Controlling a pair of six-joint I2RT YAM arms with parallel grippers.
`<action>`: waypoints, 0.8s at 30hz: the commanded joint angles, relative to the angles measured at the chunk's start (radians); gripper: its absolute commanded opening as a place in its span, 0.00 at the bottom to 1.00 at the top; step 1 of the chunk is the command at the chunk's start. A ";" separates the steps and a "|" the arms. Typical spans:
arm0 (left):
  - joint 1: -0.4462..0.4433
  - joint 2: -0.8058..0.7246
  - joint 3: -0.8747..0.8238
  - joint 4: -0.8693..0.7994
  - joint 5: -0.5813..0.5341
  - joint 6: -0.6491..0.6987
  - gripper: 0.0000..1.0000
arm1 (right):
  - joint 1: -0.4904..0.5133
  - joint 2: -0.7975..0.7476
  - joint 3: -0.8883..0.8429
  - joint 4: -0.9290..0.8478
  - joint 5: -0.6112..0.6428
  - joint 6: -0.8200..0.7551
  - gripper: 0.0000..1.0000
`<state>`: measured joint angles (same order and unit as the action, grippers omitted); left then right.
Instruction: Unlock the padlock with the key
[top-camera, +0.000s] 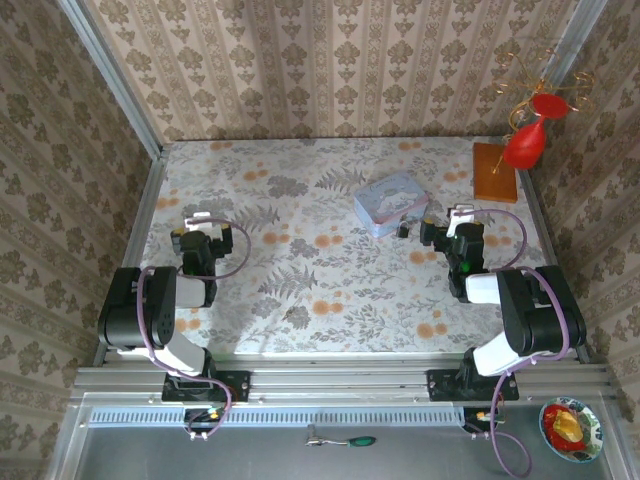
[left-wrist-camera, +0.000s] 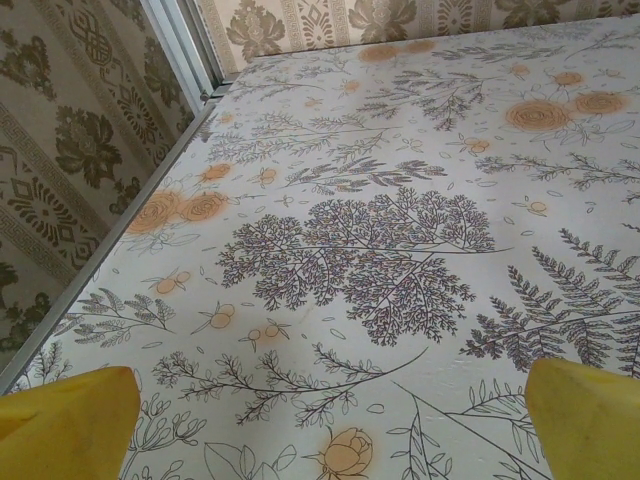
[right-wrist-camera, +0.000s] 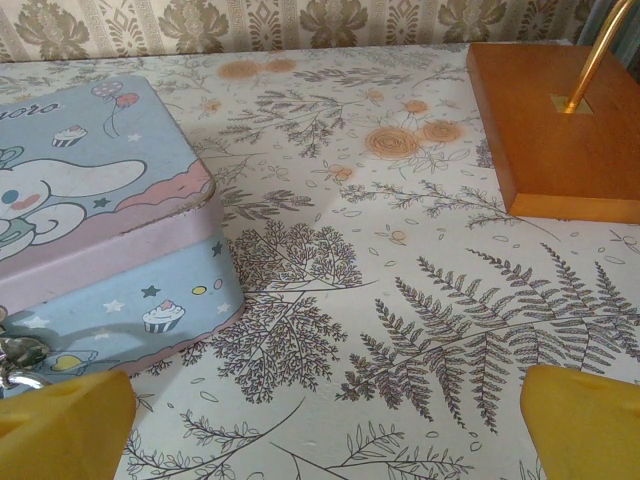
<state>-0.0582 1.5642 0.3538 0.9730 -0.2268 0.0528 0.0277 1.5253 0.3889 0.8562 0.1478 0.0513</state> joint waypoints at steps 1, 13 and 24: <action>0.005 -0.003 0.016 0.002 0.013 -0.010 1.00 | 0.001 0.004 0.020 -0.005 -0.013 -0.010 1.00; 0.001 -0.001 0.016 0.001 0.010 -0.003 1.00 | 0.001 0.003 0.020 -0.005 -0.013 -0.010 1.00; -0.128 -0.041 -0.151 0.309 -0.052 0.138 1.00 | 0.007 -0.009 0.012 -0.004 -0.081 -0.045 1.00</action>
<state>-0.1444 1.5593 0.2367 1.1522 -0.2451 0.1265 0.0288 1.5253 0.3889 0.8566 0.1230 0.0429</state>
